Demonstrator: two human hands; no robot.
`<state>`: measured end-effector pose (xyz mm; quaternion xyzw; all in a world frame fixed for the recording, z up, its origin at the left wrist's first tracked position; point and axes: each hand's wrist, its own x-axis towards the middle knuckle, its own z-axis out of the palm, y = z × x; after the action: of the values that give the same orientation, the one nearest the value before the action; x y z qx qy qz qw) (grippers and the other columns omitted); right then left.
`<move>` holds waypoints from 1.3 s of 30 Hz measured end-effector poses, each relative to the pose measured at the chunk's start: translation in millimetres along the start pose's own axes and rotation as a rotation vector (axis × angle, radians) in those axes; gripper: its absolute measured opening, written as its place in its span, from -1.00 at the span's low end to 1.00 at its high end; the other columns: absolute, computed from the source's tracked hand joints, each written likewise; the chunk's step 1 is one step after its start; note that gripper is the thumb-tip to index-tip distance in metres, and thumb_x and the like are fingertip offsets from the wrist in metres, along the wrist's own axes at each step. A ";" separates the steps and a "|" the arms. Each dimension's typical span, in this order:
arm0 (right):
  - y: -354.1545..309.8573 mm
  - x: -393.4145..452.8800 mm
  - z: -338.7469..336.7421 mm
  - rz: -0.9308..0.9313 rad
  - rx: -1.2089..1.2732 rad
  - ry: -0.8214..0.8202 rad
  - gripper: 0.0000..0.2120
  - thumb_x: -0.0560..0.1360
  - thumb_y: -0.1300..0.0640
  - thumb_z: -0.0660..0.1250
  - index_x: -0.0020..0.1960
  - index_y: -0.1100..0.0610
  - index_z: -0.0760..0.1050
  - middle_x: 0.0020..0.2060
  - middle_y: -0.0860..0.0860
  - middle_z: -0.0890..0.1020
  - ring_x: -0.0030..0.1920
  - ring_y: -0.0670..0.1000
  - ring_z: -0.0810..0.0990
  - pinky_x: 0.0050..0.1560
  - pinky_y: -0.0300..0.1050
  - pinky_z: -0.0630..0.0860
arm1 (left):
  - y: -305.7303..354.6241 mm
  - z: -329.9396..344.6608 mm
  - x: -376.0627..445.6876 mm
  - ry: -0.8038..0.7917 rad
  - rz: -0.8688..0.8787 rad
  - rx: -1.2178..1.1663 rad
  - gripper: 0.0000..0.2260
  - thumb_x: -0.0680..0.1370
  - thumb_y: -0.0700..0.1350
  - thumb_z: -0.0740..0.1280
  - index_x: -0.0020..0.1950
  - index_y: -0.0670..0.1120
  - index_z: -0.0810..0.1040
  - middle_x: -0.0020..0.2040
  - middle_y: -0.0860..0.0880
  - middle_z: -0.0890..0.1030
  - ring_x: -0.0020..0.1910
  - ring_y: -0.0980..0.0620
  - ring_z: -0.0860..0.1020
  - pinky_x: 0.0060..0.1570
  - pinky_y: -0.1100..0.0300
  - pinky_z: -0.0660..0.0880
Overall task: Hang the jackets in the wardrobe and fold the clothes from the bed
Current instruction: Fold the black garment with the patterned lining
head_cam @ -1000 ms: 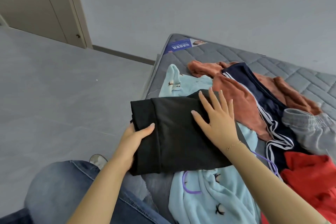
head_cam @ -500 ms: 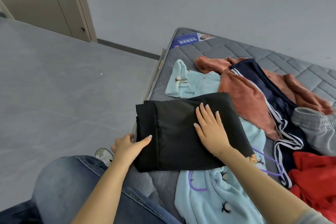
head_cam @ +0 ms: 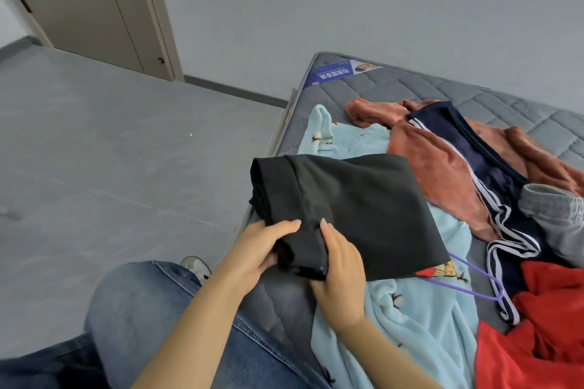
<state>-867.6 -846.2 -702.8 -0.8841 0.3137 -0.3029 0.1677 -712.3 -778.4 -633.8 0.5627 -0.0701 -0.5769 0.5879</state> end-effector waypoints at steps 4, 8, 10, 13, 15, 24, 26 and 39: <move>-15.6 55.6 -38.8 0.162 0.104 0.063 -0.58 0.27 0.26 0.37 0.07 -0.09 0.52 -0.18 -0.08 0.68 -0.18 0.00 0.58 -0.25 -0.21 0.40 | 45.5 -1.5 -19.8 -0.038 0.217 -0.048 -0.82 0.41 -0.12 0.43 -0.04 -0.15 0.67 -0.11 -0.06 0.71 -0.17 0.09 0.67 -0.17 0.26 0.61; -33.7 118.8 -91.3 0.276 0.310 -0.016 -0.82 0.34 0.05 0.50 -0.12 0.03 0.55 -0.29 -0.08 0.68 -0.25 -0.15 0.60 -0.21 0.01 0.53 | 83.2 -31.8 -37.6 -0.029 0.526 -0.070 -0.79 0.42 -0.12 0.35 0.02 -0.04 0.67 0.06 -0.04 0.70 -0.01 0.11 0.66 -0.08 0.30 0.59; -44.2 148.1 -113.8 0.288 0.482 -0.083 -0.82 0.35 0.13 0.55 -0.09 0.12 0.63 -0.21 0.00 0.72 -0.18 -0.14 0.61 -0.05 0.06 0.56 | 95.5 -43.8 -39.5 0.015 0.620 -0.004 -0.79 0.43 -0.13 0.36 0.04 0.02 0.66 0.12 0.00 0.68 0.09 0.12 0.63 -0.01 0.28 0.57; -57.0 178.7 -137.9 0.403 0.708 -0.168 -0.74 0.33 0.22 0.56 -0.01 0.25 0.63 -0.12 0.14 0.72 -0.06 0.08 0.70 -0.01 0.07 0.62 | 106.2 -53.5 -35.5 0.164 0.789 0.118 -0.69 0.45 -0.24 0.42 0.12 0.07 0.59 0.16 0.10 0.65 0.24 0.11 0.55 0.07 0.30 0.50; -58.8 195.5 -149.2 0.509 0.872 -0.188 -0.75 0.32 0.25 0.55 -0.01 0.24 0.64 -0.16 0.11 0.73 -0.12 0.09 0.72 -0.19 -0.08 0.65 | 109.2 -59.4 -33.6 0.313 0.899 0.186 -0.57 0.39 -0.14 0.50 0.17 0.20 0.54 0.22 0.23 0.57 0.31 0.21 0.46 0.14 0.32 0.46; -20.3 230.8 -121.3 0.823 1.208 -0.476 -0.83 0.34 0.13 0.48 -0.10 0.15 0.73 -0.07 0.09 0.73 -0.08 0.04 0.73 -0.23 -0.14 0.63 | 74.6 -74.6 -5.4 -0.107 0.215 0.039 -0.51 0.31 0.37 0.47 0.15 0.18 0.65 0.21 0.08 0.64 0.21 0.06 0.60 0.04 0.20 0.57; 2.7 220.6 -87.5 0.927 1.064 -0.478 -0.78 0.40 0.10 0.49 -0.01 0.19 0.71 -0.06 0.11 0.73 -0.11 0.05 0.72 -0.25 -0.17 0.63 | 53.4 -70.6 10.7 -0.049 0.098 0.027 -0.52 0.32 0.35 0.48 0.11 0.10 0.69 0.14 0.04 0.68 0.11 0.03 0.65 -0.09 0.21 0.61; 71.0 133.7 -13.4 1.072 0.972 -0.474 -0.62 0.42 0.02 0.52 0.18 0.13 0.59 -0.01 0.08 0.72 -0.02 0.06 0.72 -0.22 -0.16 0.64 | 0.3 -65.8 72.5 0.220 -0.175 0.066 -0.34 0.39 0.27 0.46 0.37 -0.06 0.49 0.25 -0.06 0.60 0.23 -0.13 0.56 0.33 -0.11 0.43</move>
<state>-825.6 -988.4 -669.6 -0.4787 0.4872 -0.0860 0.7253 -640.4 -795.2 -698.1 0.6454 0.0253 -0.5582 0.5208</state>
